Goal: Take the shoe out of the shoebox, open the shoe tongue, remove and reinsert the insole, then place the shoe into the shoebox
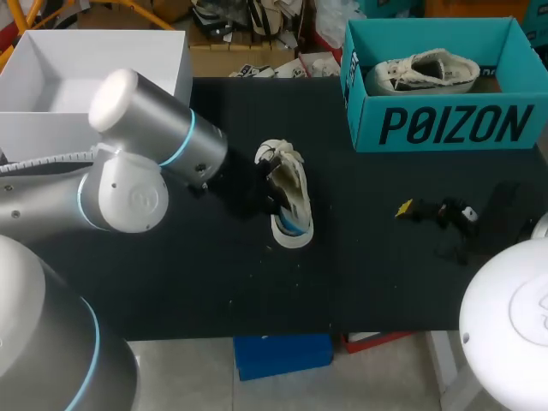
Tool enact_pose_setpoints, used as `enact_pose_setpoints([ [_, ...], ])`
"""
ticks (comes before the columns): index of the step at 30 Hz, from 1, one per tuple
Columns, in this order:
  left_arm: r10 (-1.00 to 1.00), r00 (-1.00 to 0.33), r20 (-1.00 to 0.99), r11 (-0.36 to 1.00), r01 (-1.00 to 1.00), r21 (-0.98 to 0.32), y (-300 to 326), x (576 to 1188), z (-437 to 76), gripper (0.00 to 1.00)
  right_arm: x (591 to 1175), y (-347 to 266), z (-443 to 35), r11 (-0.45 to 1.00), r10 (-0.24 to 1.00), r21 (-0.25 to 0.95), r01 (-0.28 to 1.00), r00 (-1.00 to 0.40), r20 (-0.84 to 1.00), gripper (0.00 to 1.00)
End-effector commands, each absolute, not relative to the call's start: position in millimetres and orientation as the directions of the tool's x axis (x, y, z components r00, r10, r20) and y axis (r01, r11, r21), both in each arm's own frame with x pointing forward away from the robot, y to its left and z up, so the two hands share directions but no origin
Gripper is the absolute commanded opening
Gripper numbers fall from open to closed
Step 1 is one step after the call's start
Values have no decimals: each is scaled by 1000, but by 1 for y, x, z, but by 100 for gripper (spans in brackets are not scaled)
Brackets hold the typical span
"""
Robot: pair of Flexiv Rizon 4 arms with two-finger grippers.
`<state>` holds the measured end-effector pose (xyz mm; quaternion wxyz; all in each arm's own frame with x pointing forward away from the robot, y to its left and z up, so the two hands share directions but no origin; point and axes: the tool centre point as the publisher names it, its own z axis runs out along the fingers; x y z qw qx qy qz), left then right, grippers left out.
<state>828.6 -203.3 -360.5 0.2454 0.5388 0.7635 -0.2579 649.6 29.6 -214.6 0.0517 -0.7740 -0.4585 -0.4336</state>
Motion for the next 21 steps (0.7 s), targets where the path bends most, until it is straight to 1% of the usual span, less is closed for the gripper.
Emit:
enact_pose_setpoints([
  [1,702,-298,-647,303,947,-107,-206,835,-365,0,648,24,-217,-519,653,234,822,204,729,100],
  [21,696,-341,-632,382,921,-76,-202,860,-372,0,648,24,-217,-519,653,234,822,204,729,100],
])
